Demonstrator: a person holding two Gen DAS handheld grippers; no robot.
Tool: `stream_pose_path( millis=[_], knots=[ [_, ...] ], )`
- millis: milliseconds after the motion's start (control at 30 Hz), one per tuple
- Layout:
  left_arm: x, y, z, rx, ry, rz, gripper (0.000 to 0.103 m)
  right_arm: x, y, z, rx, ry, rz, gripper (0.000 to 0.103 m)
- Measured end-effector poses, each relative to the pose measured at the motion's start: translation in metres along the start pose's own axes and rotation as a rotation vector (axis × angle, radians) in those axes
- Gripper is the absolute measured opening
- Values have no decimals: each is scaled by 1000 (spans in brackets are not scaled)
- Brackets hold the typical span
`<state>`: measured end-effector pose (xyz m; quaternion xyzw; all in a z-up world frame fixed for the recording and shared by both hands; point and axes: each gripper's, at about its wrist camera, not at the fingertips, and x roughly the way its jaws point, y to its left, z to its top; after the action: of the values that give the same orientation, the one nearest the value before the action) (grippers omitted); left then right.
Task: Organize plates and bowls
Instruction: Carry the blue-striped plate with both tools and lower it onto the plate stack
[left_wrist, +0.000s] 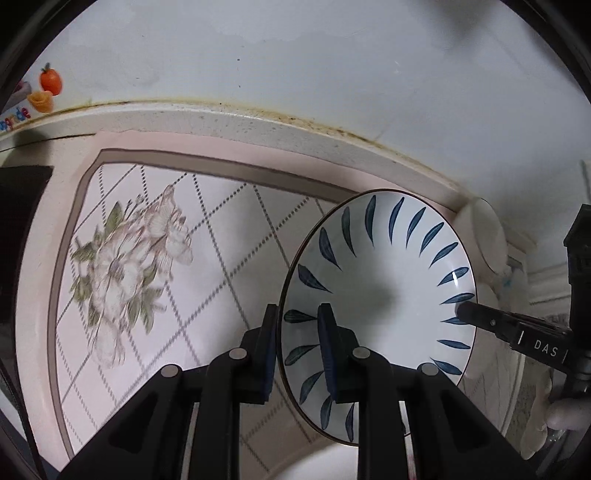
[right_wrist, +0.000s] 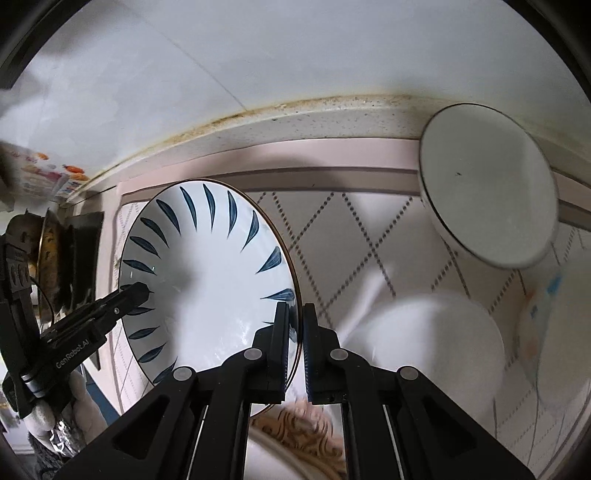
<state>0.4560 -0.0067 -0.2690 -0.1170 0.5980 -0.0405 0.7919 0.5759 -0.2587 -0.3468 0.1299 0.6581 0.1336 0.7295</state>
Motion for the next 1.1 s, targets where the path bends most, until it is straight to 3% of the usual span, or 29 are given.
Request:
stream_pose_path(
  millis=[300, 633, 1100],
  knots=[
    [-37, -10, -75, 50, 21, -8, 18, -44, 12, -87, 0, -1, -1, 7],
    [-23, -14, -144, 93, 86, 2, 18, -45, -4, -183, 31, 34, -13, 7],
    [8, -7, -173, 121, 129, 47, 19, -2, -17, -233, 50, 98, -13, 7]
  ],
)
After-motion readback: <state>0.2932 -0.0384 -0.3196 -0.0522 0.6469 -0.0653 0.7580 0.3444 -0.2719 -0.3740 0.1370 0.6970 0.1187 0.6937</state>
